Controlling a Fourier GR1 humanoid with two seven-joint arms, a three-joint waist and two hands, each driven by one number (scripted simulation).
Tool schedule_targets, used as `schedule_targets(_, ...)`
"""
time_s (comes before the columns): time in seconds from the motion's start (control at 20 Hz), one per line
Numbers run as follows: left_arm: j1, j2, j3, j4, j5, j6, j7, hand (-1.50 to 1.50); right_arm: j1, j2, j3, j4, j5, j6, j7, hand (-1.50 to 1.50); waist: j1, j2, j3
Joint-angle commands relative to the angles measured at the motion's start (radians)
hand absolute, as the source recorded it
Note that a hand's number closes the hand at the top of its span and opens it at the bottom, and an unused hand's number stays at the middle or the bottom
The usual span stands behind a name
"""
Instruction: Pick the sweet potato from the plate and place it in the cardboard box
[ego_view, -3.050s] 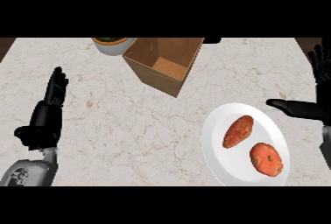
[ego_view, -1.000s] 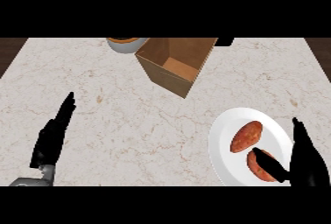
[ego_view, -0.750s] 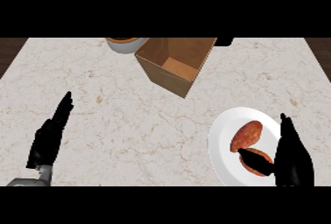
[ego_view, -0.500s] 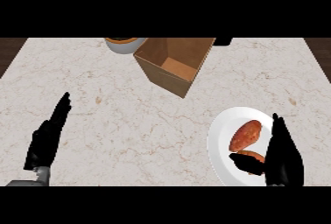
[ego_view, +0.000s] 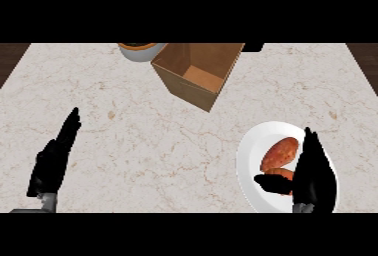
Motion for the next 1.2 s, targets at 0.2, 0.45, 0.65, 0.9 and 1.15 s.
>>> schedule_targets(0.2,0.019,-0.017,0.014,-0.036,-0.016,-0.017,0.028,0.0,-0.032,0.116,-0.066,0.034,0.067,0.067,0.101,-1.5,0.001,0.0,0.001)
schedule_targets(0.45,0.019,-0.034,0.021,-0.016,-0.048,-0.01,0.006,0.0,-0.022,0.121,-0.148,0.055,0.051,0.099,0.033,-1.5,-0.001,0.0,0.001)
schedule_targets(0.65,-0.021,-0.061,0.015,-0.017,-0.064,-0.016,0.052,0.0,-0.015,0.204,-0.099,0.129,0.11,0.081,0.012,-1.5,0.0,0.001,0.001)
schedule_targets(0.9,-0.011,-0.051,0.07,0.024,-0.058,-0.053,-0.006,0.0,0.011,0.2,-0.184,0.132,0.058,0.094,-0.071,-1.5,-0.001,0.0,0.001)
schedule_targets(1.15,-0.02,-0.023,0.116,0.042,-0.021,-0.123,-0.028,0.0,-0.064,0.186,-0.211,0.16,0.154,0.118,-0.053,1.5,0.001,0.0,0.0)
